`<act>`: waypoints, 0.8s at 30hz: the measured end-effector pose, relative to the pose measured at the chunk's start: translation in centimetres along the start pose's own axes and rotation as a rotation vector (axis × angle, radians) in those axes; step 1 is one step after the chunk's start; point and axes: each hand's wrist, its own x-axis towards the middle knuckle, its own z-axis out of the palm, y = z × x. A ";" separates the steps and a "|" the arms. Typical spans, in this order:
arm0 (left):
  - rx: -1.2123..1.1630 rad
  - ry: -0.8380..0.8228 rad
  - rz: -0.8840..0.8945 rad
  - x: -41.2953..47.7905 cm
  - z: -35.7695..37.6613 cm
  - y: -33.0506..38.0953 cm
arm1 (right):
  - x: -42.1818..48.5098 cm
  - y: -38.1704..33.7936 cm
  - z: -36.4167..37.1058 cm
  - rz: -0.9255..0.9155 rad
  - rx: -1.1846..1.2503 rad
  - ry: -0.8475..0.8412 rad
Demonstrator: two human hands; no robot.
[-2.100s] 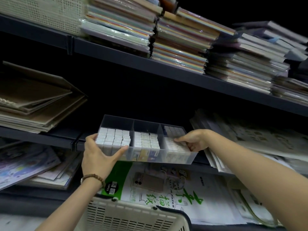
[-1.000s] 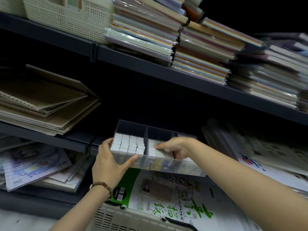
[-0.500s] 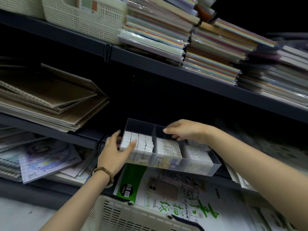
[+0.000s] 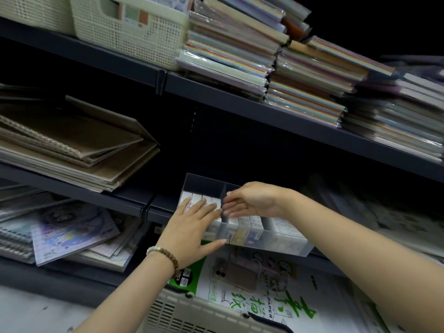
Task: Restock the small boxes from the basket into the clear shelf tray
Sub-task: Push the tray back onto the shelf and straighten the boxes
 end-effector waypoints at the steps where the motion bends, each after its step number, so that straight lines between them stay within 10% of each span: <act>1: -0.006 0.004 -0.006 -0.1 0.1 0.1 | 0.1 -0.5 0.2 0.037 -0.024 -0.020; 7: -0.107 0.092 -0.029 -0.6 -0.1 -0.3 | 1.3 -2.7 2.0 0.209 -0.060 -0.082; 14: -0.868 0.087 -0.477 -1.7 -0.1 -3.9 | 3.3 -2.7 3.5 0.263 -0.065 -0.161; 24: -0.888 0.075 -0.416 -1.4 0.7 -4.8 | 4.1 -2.9 5.1 0.276 -0.314 -0.119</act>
